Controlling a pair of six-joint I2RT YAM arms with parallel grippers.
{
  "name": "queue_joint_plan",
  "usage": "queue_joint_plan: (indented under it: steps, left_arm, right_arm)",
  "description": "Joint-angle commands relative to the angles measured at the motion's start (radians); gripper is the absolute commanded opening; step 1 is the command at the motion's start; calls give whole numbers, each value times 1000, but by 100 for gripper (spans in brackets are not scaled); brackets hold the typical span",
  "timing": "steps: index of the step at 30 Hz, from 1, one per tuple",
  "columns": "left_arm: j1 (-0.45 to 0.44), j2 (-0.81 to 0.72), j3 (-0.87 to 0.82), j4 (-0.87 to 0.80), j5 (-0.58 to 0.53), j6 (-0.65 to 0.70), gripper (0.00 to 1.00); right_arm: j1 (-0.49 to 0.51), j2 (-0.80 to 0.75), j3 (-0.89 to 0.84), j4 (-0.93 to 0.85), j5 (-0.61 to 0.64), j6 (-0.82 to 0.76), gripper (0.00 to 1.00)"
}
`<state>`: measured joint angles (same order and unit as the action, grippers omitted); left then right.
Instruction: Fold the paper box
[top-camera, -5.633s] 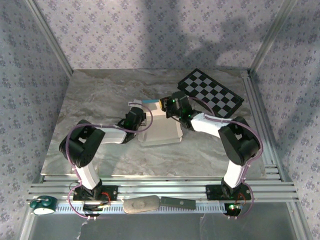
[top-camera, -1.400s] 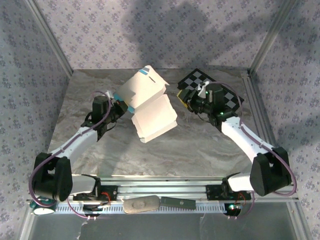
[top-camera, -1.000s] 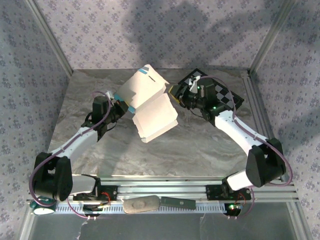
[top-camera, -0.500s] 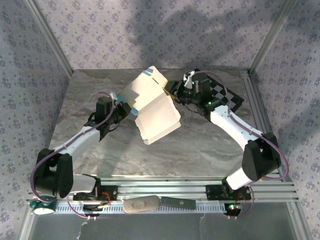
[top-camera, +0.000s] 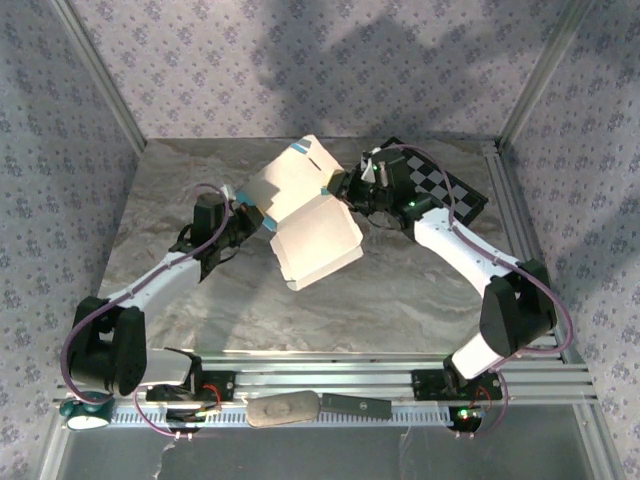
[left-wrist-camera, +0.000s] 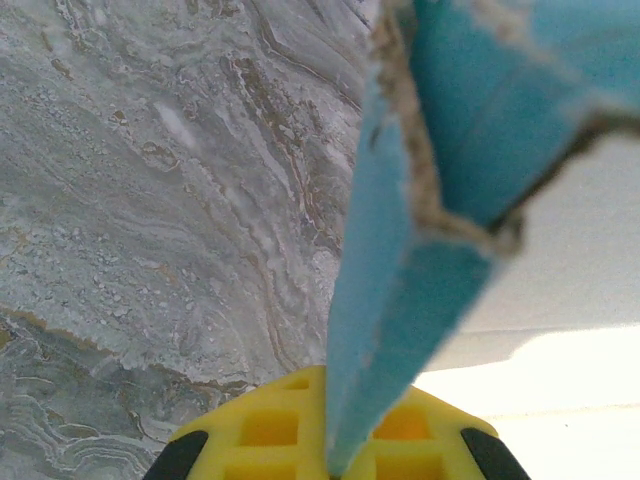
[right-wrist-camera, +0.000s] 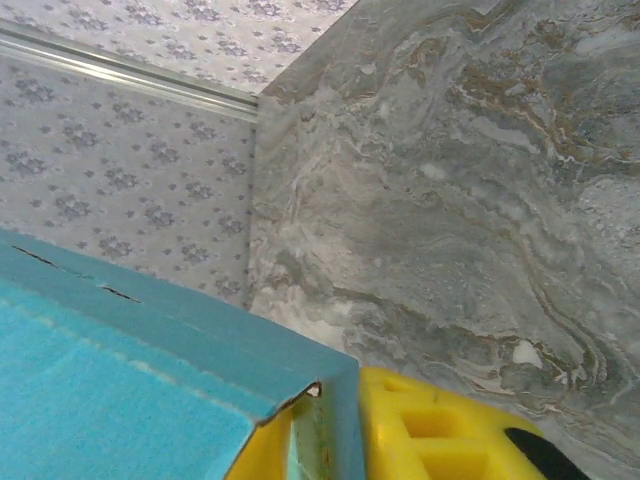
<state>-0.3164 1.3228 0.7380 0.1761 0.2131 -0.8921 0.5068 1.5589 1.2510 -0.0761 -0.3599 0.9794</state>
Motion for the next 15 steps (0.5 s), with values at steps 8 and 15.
queue_joint_plan:
  steps: [8,15]
  left_arm:
    - [-28,-4,53,-8,-25,-1,0]
    - [-27,0,103,-147,-64,64,0]
  right_arm:
    - [38,15,78,-186,134,-98,0]
    - [90,-45,108,-279,230,-250,29]
